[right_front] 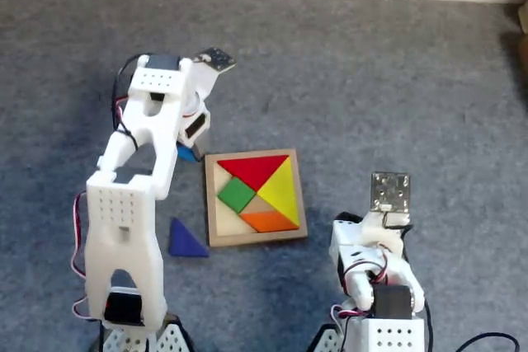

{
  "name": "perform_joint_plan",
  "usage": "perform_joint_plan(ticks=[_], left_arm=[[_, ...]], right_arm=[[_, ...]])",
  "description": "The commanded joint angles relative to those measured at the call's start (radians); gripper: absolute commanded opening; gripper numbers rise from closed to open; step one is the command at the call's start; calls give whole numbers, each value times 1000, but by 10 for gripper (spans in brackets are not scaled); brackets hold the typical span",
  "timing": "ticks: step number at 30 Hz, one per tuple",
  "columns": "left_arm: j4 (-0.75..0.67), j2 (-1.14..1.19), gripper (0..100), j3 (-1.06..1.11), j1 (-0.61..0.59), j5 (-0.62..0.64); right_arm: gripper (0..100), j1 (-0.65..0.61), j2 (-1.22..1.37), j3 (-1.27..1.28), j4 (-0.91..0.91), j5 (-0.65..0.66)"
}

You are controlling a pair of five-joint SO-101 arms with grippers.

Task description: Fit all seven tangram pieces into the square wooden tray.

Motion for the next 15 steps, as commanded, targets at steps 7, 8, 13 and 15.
perform_joint_plan(ticks=[7, 8, 13, 15], left_arm=[[110, 13, 185, -97, -16, -3], [123, 12, 189, -99, -16, -2], [204, 19, 221, -179, -19, -5], [203, 19, 247, -185, -19, -6]], right_arm=[[12, 15, -8, 143, -31, -6], [12, 15, -8, 143, -31, -6], [12, 15, -8, 143, -31, -6], [12, 15, -8, 143, -31, -6]])
